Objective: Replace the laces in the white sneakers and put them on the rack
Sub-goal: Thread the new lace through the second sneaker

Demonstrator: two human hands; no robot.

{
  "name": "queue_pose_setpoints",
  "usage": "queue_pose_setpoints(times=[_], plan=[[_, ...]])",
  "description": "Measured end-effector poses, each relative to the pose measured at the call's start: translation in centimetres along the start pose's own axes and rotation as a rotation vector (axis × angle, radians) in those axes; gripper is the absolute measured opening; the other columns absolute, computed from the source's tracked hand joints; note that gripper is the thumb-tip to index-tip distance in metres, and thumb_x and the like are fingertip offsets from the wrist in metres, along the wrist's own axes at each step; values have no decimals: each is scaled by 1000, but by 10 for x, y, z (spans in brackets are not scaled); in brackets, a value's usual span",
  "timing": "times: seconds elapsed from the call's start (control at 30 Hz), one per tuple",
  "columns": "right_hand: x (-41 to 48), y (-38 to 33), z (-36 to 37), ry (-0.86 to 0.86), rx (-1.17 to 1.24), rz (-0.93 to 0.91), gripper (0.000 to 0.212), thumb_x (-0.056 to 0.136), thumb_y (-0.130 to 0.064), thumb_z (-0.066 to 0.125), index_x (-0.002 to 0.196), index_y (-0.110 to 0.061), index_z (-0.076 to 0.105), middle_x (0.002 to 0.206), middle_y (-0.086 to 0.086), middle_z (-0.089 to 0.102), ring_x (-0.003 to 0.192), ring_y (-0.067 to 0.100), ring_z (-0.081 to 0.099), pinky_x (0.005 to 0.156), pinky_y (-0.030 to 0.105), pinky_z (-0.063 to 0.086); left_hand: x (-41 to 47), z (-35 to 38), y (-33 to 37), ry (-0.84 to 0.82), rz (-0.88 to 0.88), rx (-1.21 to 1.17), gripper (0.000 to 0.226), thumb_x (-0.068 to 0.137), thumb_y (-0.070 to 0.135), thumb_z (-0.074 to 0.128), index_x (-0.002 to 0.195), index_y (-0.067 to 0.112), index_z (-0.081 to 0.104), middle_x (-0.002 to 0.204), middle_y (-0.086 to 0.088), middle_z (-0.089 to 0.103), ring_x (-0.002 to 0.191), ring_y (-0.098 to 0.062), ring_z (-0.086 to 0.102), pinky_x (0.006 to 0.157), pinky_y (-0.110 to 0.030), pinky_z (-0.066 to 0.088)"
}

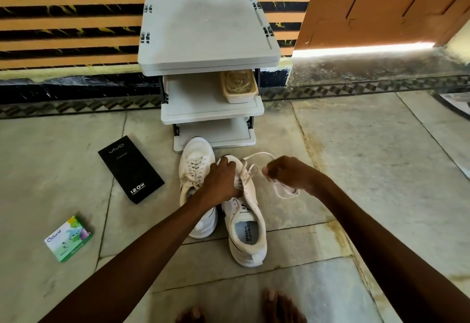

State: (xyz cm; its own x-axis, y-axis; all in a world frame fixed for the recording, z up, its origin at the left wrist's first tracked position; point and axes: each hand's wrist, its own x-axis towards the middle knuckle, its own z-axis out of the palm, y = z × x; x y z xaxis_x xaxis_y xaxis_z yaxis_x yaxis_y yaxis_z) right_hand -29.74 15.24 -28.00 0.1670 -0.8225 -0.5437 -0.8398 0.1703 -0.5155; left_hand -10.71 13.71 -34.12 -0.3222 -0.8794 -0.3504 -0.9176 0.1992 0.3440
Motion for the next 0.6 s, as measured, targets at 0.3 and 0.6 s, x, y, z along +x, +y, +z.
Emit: queue_pose_setpoints(times=[0.3,0.6], plan=[[28,24,25,253,-374,84,15,91,-18,59,102,-17,69,108,5,67,96,26,64,86,42,54,-15,-5,12,-4,-84,-29,60,89,38,64,135,9,40,140,-16,35,121,-37,47,92,-40,41],[79,-8,29,242,-172,-288,16,77,-9,74,79,-25,71,95,-5,70,93,18,63,80,32,50,-27,-17,25,50,-187,-66,65,84,17,69,136,8,32,122,-19,57,110,-37,57,85,-39,46]])
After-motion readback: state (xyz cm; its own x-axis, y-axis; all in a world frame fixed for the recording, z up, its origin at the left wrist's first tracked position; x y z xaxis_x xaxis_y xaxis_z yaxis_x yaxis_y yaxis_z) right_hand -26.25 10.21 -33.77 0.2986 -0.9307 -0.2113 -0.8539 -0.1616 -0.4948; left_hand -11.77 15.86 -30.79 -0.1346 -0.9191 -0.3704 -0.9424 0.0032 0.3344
